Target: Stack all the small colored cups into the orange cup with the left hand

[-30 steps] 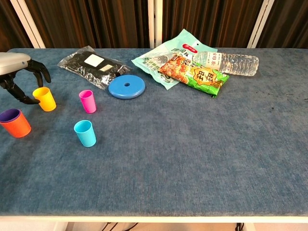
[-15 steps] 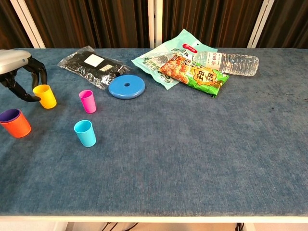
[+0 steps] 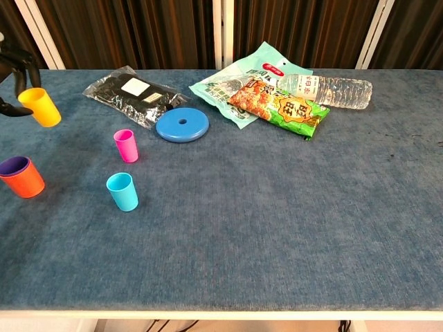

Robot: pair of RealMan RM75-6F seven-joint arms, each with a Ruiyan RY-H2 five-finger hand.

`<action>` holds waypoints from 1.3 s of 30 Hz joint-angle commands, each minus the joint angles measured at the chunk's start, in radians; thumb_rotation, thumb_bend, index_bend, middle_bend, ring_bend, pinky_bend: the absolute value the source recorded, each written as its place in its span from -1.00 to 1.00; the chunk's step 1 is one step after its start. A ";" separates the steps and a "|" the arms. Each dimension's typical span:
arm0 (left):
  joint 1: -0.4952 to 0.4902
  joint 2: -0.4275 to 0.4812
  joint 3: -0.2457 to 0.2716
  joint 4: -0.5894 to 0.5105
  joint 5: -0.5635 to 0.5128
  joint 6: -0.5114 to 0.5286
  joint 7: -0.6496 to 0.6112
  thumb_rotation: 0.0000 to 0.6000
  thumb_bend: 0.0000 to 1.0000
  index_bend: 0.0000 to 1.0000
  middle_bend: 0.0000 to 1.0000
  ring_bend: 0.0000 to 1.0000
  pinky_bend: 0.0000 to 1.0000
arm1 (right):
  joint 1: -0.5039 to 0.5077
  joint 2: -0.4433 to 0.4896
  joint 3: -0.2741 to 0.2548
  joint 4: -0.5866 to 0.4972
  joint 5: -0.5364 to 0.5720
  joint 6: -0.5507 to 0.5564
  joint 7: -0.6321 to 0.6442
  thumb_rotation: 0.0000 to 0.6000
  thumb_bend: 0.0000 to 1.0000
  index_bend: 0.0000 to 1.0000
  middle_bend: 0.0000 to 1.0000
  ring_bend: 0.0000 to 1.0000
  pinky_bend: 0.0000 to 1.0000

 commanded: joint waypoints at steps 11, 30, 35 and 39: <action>0.121 0.129 0.105 -0.210 0.083 0.111 0.060 1.00 -0.50 0.05 0.12 -0.65 -1.00 | 0.010 0.001 -0.010 -0.029 -0.032 -0.002 -0.043 1.00 -0.44 -1.00 -1.00 -1.00 -1.00; 0.131 0.088 0.120 -0.175 0.028 0.064 0.085 1.00 -0.50 0.04 0.11 -0.65 -1.00 | 0.023 -0.004 -0.016 -0.055 -0.033 -0.021 -0.082 1.00 -0.43 -1.00 -1.00 -1.00 -1.00; 0.129 0.075 0.114 -0.169 0.029 0.059 0.071 1.00 -0.50 0.02 0.10 -0.65 -1.00 | 0.023 0.000 -0.012 -0.054 -0.014 -0.025 -0.083 1.00 -0.44 -1.00 -1.00 -1.00 -1.00; 0.128 0.071 0.117 -0.168 0.039 0.048 0.057 1.00 -0.51 -0.19 -0.09 -0.68 -1.00 | 0.021 -0.002 -0.015 -0.053 -0.013 -0.025 -0.083 1.00 -0.44 -1.00 -1.00 -1.00 -1.00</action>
